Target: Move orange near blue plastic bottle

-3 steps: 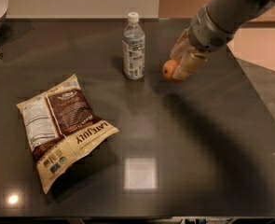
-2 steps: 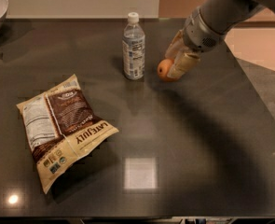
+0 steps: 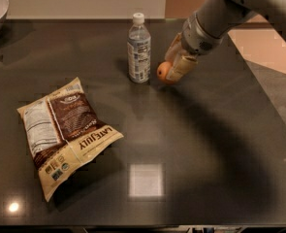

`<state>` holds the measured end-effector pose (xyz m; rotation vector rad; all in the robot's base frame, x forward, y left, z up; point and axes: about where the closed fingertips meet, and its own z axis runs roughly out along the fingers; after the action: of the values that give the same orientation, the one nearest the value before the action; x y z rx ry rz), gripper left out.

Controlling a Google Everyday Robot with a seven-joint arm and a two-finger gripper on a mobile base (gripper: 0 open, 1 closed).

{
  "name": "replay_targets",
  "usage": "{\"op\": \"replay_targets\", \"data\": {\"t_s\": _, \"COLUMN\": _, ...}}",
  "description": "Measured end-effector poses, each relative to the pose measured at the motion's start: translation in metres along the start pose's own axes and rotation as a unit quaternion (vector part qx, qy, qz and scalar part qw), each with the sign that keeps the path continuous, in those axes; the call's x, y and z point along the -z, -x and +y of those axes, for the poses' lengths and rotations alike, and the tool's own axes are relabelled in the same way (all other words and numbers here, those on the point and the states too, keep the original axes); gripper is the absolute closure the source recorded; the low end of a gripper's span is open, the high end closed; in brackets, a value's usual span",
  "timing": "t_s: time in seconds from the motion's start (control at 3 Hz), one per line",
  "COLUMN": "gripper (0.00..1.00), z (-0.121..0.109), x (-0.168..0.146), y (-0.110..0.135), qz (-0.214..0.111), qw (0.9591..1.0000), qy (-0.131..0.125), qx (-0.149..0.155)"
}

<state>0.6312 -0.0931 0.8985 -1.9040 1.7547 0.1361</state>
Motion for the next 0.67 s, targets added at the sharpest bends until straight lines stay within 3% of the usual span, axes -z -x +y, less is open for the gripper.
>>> {"op": "replay_targets", "data": {"t_s": 0.67, "gripper": 0.59, "z": -0.0165, "x": -0.0125, "y": -0.0019, "qz": -0.009, "qw": 1.0000, "qy": -0.004, "qx": 0.003}}
